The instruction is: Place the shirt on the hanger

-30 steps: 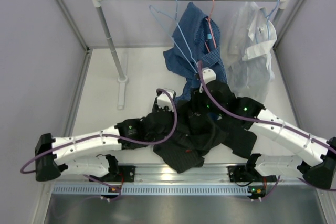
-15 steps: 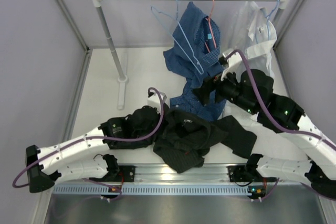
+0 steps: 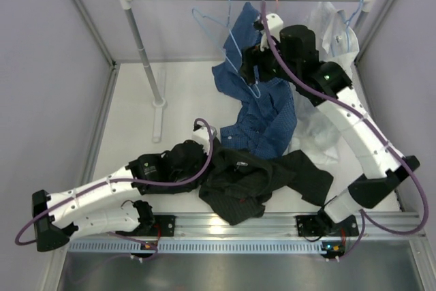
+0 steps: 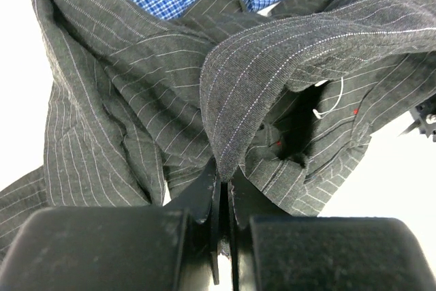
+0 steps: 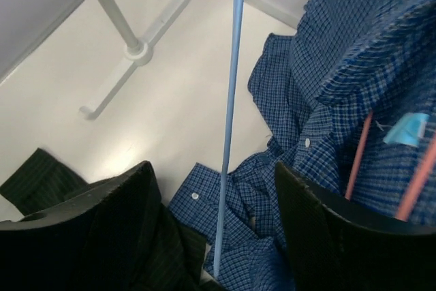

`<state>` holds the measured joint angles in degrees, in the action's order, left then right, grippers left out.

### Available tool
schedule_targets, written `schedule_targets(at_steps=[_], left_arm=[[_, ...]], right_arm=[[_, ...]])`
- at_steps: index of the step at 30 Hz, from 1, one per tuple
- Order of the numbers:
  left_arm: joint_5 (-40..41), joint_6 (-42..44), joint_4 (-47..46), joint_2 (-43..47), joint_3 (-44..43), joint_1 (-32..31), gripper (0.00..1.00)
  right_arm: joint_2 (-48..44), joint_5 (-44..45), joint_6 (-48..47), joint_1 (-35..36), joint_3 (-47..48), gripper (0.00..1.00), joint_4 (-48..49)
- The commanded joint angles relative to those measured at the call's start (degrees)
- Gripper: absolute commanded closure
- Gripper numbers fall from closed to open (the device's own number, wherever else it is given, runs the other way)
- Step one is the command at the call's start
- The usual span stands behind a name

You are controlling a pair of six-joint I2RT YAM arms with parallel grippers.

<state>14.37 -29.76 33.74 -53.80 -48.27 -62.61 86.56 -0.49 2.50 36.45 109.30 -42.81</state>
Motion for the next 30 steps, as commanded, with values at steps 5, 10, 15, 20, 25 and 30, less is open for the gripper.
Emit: schedule_targets(at_steps=[5, 10, 15, 20, 25, 30], left_arm=[[-0.22, 0.4, 0.28, 1.51, 1.51, 0.21, 1.0], [-0.4, 0.31, 0.28, 2.3, 2.13, 0.21, 1.0], [-0.75, 0.14, 0.28, 1.95, 2.22, 0.21, 1.0], [-1.01, -0.04, 0.36, 1.68, 2.3, 0.21, 1.0], [-1.1, -0.04, 0.28, 1.77, 2.39, 0.21, 1.0], [-1.19, -0.04, 0.37, 1.95, 2.48, 0.21, 1.0]], right_arm=[[8.17, -0.74, -2.06, -0.41, 5.84, 0.52, -3.16], [9.94, -1.62, -1.98, -1.64, 6.81, 0.74, -3.16], [9.59, -2.23, -1.98, -1.64, 6.81, 0.76, -3.25], [9.41, -2.15, -1.98, -1.55, 6.54, 0.82, -3.25], [9.94, -2.06, -2.06, -1.64, 6.72, 0.92, -3.25], [10.12, -2.67, -2.06, -1.55, 7.16, 0.95, -3.25]])
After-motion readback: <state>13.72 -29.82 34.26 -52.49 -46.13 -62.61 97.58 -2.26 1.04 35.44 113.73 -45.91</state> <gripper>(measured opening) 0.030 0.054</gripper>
